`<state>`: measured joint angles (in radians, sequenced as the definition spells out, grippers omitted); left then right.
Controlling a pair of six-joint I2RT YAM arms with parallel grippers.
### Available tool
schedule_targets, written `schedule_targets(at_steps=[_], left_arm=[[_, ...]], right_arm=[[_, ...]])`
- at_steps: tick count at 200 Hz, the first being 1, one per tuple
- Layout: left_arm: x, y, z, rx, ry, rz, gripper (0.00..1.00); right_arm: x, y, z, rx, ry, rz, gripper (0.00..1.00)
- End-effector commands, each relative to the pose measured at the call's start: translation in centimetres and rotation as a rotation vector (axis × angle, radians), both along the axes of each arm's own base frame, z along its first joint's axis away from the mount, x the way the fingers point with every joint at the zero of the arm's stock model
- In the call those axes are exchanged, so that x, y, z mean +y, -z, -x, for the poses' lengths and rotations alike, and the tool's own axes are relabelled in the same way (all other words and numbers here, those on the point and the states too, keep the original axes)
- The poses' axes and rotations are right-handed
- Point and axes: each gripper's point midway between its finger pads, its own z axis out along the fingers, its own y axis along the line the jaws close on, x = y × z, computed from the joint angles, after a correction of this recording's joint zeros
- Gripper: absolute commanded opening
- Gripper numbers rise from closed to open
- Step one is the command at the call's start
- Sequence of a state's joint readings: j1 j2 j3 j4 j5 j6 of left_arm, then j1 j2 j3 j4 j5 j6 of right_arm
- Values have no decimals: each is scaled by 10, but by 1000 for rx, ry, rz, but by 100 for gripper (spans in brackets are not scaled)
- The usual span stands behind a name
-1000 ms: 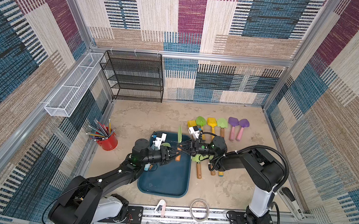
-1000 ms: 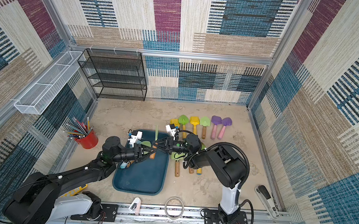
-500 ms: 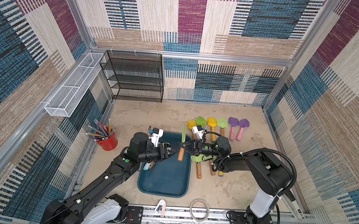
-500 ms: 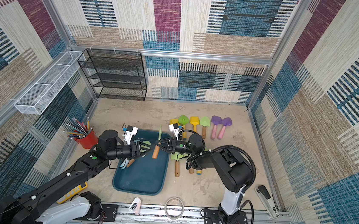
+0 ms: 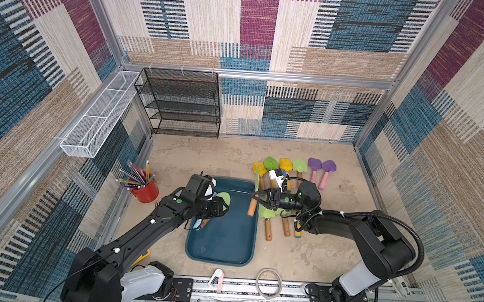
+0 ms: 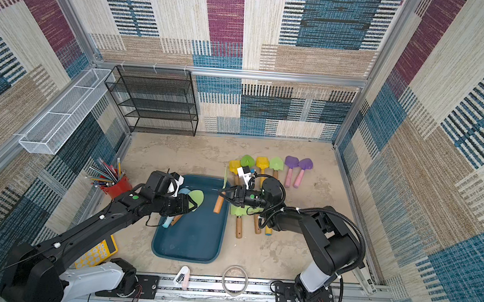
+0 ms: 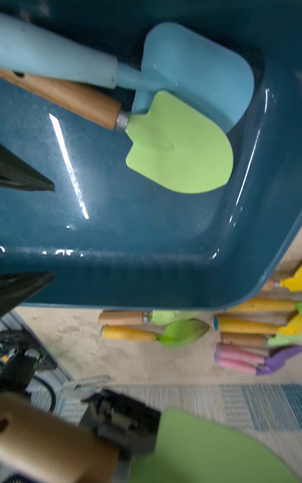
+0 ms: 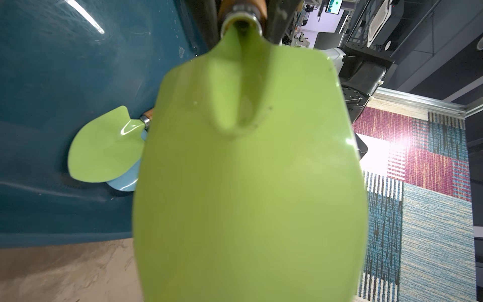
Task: Take the shovel out of the storage box
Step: Adjust the shovel in the storage box.
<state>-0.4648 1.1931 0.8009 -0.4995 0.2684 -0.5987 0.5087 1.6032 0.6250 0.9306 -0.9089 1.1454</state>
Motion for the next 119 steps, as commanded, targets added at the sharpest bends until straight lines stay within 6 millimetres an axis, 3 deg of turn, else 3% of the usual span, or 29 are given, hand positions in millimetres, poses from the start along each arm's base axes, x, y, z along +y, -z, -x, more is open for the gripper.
schedule_targets(at_steps=[1, 81, 119], left_arm=[[30, 17, 1, 11, -12, -229, 53], [36, 35, -10, 16, 26, -508, 53], [32, 51, -17, 51, 63, -613, 53]], right_arm=[[-10, 11, -2, -19, 42, 79, 20], [-55, 46, -5, 15, 200, 312, 20], [-77, 49, -4, 6, 261, 389, 20]])
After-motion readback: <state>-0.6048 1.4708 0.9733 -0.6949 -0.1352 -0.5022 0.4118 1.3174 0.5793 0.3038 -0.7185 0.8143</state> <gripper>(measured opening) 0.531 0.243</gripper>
